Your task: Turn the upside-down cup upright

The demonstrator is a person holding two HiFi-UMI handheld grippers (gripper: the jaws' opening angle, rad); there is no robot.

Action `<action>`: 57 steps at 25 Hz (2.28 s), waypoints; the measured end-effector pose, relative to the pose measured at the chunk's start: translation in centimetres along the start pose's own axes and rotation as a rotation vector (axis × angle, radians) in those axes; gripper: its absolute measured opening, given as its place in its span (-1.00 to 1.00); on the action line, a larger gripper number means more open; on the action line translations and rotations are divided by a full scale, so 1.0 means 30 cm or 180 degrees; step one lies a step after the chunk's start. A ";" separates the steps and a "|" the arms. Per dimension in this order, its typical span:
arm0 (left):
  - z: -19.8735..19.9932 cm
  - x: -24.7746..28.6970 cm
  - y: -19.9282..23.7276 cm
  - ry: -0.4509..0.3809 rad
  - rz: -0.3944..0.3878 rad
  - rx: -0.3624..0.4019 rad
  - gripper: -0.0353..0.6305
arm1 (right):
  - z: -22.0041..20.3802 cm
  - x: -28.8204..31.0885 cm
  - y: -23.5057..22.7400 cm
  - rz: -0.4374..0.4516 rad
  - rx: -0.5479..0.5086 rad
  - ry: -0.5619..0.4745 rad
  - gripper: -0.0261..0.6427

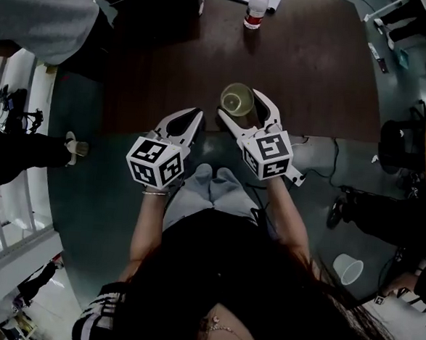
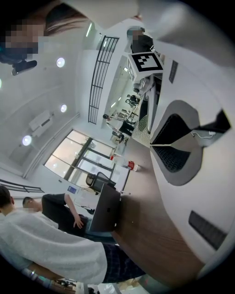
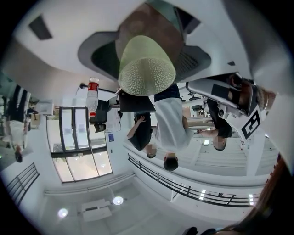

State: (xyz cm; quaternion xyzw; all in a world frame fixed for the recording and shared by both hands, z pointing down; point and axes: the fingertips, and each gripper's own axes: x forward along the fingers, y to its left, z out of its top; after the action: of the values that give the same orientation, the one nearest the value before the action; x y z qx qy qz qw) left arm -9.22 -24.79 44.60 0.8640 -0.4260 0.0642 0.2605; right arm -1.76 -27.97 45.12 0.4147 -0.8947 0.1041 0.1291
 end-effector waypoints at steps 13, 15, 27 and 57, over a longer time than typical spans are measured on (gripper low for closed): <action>0.091 -0.030 -0.055 -0.0199 -0.0053 0.0174 -0.84 | 0.103 -0.072 0.026 -0.0001 -0.0023 -0.0231 0.22; 0.094 -0.030 -0.063 -0.0198 -0.0060 0.0189 -0.84 | 0.108 -0.078 0.025 -0.0002 -0.0002 -0.0246 0.22; 0.094 -0.068 -0.081 -0.0252 -0.0067 0.0188 -0.84 | 0.109 -0.106 0.016 0.0142 0.0773 -0.0460 0.22; 0.095 -0.081 -0.108 -0.0372 -0.0153 0.0139 -0.84 | 0.025 -0.175 -0.072 0.1113 0.4023 -0.1307 0.22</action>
State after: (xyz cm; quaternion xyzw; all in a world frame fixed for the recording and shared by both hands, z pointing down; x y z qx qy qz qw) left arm -8.57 -22.90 40.08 0.8817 -0.4182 0.0167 0.2177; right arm 3.07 -25.80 42.90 0.2713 -0.7223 0.5447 -0.3285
